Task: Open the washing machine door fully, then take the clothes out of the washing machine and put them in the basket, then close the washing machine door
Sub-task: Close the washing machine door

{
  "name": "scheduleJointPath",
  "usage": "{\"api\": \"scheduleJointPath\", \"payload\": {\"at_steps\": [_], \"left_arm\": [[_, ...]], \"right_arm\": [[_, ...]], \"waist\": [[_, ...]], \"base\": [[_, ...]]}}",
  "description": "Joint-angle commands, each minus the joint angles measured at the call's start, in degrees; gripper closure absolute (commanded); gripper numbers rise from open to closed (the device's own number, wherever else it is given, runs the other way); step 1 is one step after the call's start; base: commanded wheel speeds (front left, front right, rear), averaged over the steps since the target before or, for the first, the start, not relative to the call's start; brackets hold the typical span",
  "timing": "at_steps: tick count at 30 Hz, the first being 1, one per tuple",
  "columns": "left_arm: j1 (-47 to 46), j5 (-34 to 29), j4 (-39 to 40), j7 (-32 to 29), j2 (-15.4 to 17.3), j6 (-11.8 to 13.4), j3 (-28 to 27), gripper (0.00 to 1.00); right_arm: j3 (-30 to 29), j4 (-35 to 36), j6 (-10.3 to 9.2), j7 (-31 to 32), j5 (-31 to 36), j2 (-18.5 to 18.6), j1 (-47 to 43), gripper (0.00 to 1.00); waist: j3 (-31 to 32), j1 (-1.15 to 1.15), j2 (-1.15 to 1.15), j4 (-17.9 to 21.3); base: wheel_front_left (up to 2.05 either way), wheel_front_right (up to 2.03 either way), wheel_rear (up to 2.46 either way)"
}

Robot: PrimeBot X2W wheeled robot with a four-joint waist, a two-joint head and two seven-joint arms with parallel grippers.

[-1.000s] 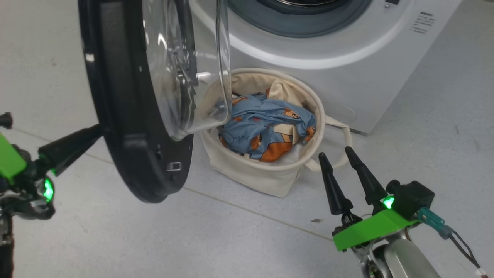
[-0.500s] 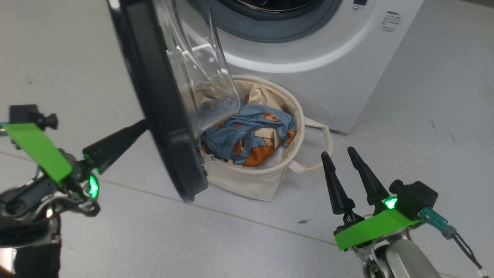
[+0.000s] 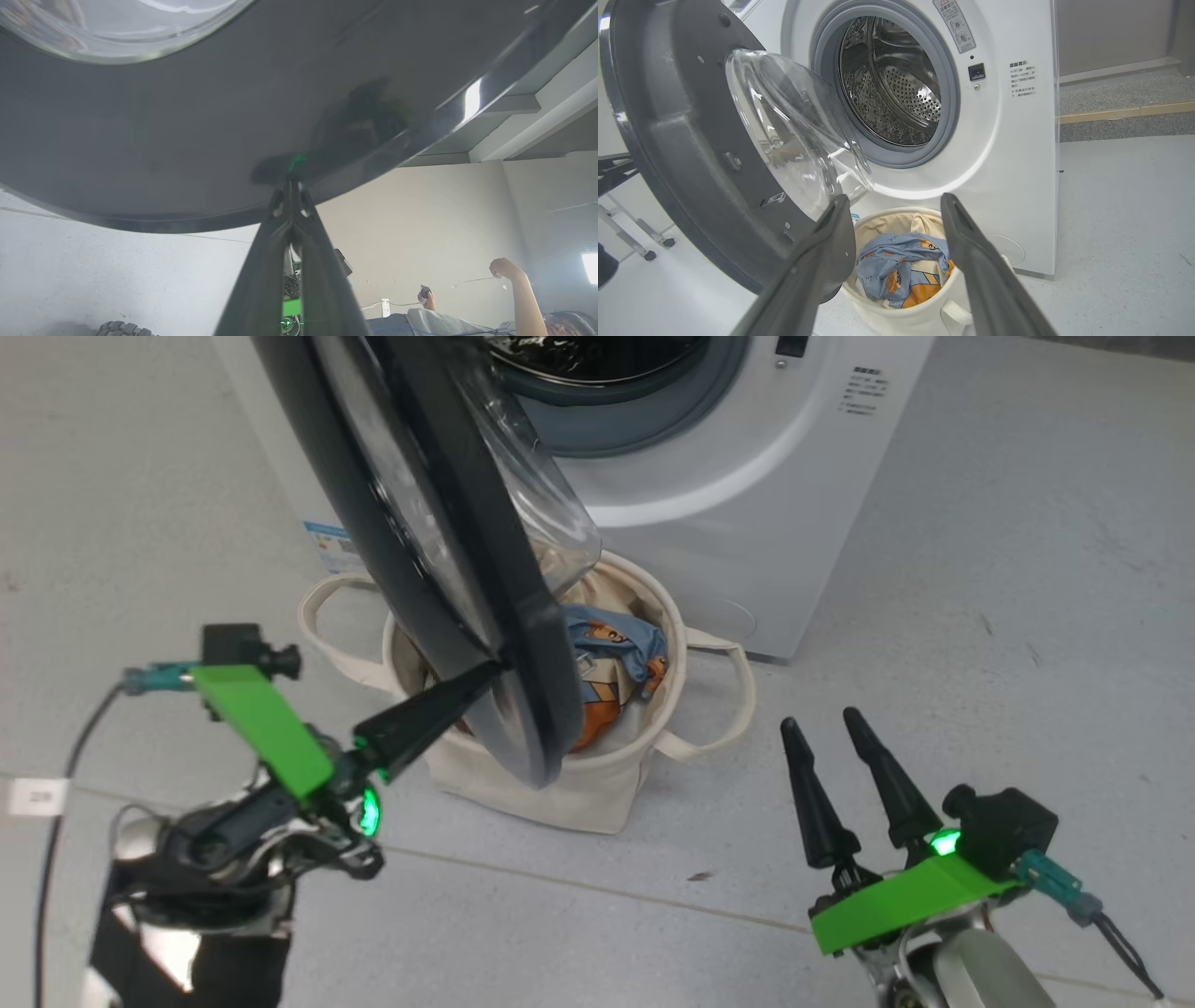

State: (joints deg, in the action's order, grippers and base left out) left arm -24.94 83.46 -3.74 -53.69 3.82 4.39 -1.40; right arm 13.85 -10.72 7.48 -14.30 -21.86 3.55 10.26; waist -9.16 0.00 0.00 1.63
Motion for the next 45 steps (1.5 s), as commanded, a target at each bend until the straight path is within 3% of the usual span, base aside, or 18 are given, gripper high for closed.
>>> {"api": "scheduleJointPath", "payload": {"at_steps": [1,15,25,31,36,40,43,45], "left_arm": [[-3.0,0.4,0.8,0.9,0.6,-0.8,-1.1,1.00],[-9.5,1.6,-14.3,11.7,-0.9,-7.4,5.5,1.00],[-14.0,2.0,-22.9,17.4,-0.9,-9.9,7.3,1.00],[-14.1,0.9,-25.5,16.7,-0.3,-11.1,9.7,1.00],[-12.5,-0.5,-22.6,16.5,1.8,-11.7,10.4,1.00],[-9.5,-6.6,-18.1,19.2,5.3,-11.8,13.0,1.00],[-7.0,-18.9,-13.9,27.9,10.2,-11.8,17.2,1.00],[-5.1,-24.7,-12.7,34.2,11.8,-11.9,19.0,1.00]], "right_arm": [[1.6,1.5,0.01,-0.7,-0.4,-0.7,0.4,0.00],[3.9,1.4,0.01,-0.7,-1.8,-0.7,0.1,0.00],[4.0,1.4,0.01,-0.7,-1.9,-0.7,0.0,0.00],[3.6,1.6,0.01,-0.7,-1.8,-0.7,-0.3,0.00],[2.7,2.9,0.01,-0.7,-2.3,-0.7,0.2,0.00],[2.1,3.6,0.01,-0.7,-2.3,-0.7,0.4,0.00],[1.8,4.0,0.01,-0.7,-2.3,-0.7,0.6,0.00],[1.8,4.4,0.01,-0.7,-2.6,-0.7,0.5,0.00]], "waist": [[0.3,0.00,0.00,0.6],[0.4,0.00,0.00,7.0],[0.2,0.00,0.00,10.5],[0.3,0.00,0.00,10.5],[-0.3,0.00,0.00,8.5],[-0.5,0.00,0.00,6.5],[-0.6,0.00,0.00,4.8],[-0.5,0.00,0.00,3.6]], "base": [[0.00,0.00,0.00],[0.00,0.00,0.00],[0.00,0.00,0.00],[0.00,0.00,0.00],[0.00,0.00,0.00],[0.00,0.00,0.00],[0.00,0.00,0.00],[0.00,0.00,0.00]]}}
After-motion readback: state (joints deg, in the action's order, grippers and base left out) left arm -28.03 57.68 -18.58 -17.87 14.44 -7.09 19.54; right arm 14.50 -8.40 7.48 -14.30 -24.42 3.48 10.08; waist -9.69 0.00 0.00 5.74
